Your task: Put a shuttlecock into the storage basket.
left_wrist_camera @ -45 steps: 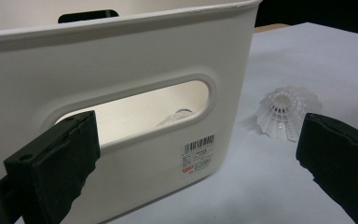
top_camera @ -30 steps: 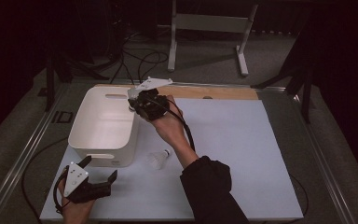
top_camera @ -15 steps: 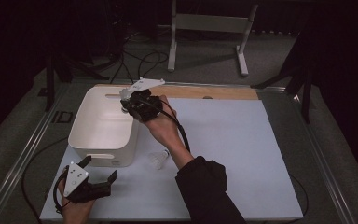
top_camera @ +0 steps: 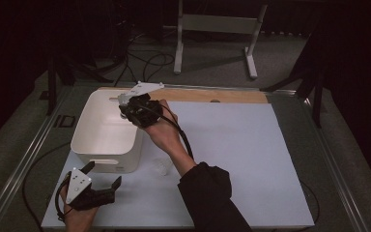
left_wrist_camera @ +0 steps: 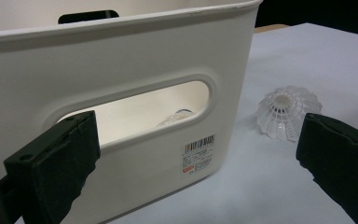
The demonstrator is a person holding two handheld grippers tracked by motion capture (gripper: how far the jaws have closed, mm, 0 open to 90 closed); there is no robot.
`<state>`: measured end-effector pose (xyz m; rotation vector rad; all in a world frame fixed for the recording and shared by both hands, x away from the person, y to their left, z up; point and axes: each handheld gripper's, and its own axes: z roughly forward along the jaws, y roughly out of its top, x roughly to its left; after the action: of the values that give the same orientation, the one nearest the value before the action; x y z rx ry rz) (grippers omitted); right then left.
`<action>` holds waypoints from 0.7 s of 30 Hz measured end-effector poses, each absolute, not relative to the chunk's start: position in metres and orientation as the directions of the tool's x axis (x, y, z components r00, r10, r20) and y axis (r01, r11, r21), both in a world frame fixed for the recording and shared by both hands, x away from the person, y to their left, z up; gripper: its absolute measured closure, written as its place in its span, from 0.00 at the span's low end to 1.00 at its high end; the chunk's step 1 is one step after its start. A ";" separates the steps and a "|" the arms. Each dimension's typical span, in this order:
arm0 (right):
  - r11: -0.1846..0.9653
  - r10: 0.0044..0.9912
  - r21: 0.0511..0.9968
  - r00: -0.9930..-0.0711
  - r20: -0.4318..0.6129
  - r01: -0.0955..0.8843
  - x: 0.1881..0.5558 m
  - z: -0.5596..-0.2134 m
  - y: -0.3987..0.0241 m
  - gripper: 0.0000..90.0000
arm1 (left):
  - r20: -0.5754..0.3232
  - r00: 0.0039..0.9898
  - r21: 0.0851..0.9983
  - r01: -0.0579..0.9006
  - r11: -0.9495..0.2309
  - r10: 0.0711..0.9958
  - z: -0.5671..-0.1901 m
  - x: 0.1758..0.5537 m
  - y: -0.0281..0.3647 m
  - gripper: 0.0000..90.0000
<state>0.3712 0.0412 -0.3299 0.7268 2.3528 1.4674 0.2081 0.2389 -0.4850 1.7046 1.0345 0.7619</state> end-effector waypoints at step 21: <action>0.351 0.524 0.902 -0.851 0.034 0.253 0.368 -0.331 0.052 0.76 | 0.022 0.441 0.941 0.293 -0.168 0.897 -0.485 0.208 0.239 0.00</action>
<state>0.3679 0.0519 -0.3309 0.6953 2.3552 1.5009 0.2075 0.2391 -0.4848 1.6987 1.0390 0.7600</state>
